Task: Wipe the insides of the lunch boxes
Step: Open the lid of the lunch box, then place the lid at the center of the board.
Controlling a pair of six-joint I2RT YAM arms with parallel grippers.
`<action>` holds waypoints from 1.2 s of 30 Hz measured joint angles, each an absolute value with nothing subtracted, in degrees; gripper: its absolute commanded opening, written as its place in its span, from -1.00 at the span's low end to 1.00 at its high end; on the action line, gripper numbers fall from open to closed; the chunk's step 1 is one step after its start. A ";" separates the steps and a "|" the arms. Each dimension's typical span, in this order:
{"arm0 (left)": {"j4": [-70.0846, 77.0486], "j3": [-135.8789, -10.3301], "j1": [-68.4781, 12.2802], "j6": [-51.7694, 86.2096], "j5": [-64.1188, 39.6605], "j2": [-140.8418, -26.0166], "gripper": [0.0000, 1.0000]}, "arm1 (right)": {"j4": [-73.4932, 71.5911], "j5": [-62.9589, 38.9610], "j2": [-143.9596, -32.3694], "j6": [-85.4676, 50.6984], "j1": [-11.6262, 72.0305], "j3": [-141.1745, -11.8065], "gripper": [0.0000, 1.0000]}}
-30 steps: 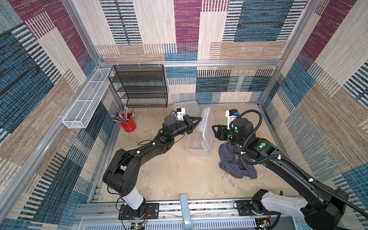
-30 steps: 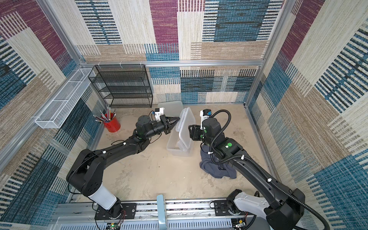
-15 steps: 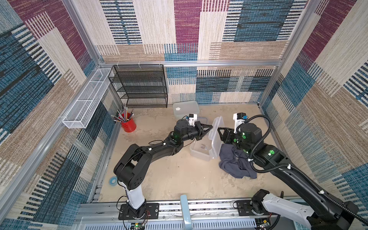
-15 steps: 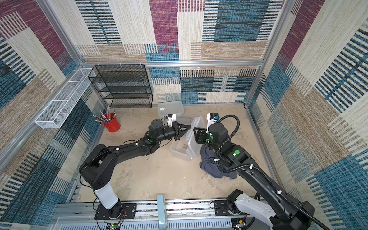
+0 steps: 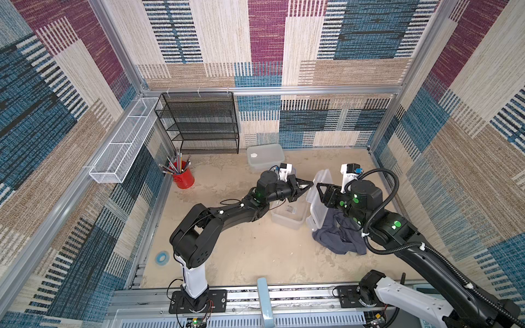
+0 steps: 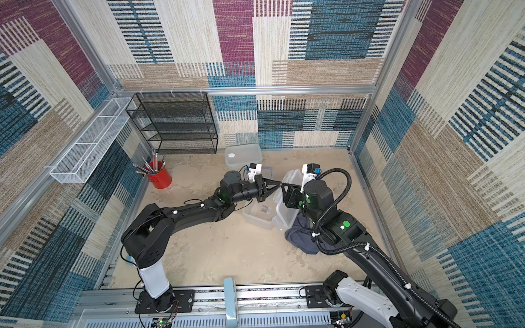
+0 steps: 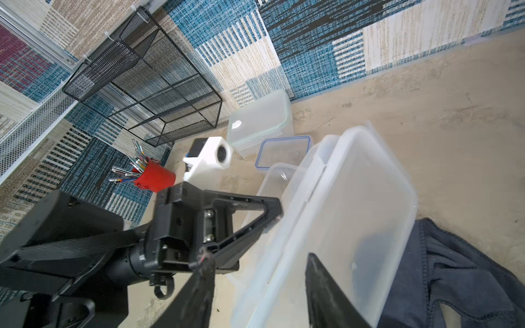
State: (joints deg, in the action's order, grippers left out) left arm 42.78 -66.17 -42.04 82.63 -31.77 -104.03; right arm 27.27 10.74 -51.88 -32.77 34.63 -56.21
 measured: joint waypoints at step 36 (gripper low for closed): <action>-42.33 -82.94 -6.02 20.84 -1.15 -85.32 -1.00 | 17.67 3.55 -68.49 -30.06 34.63 -59.22 0.00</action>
State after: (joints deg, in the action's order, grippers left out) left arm -42.33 -82.94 -6.02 20.84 -1.15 -85.32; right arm 17.67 3.55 -68.49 -30.06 34.63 -59.22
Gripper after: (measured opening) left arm 0.055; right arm 0.502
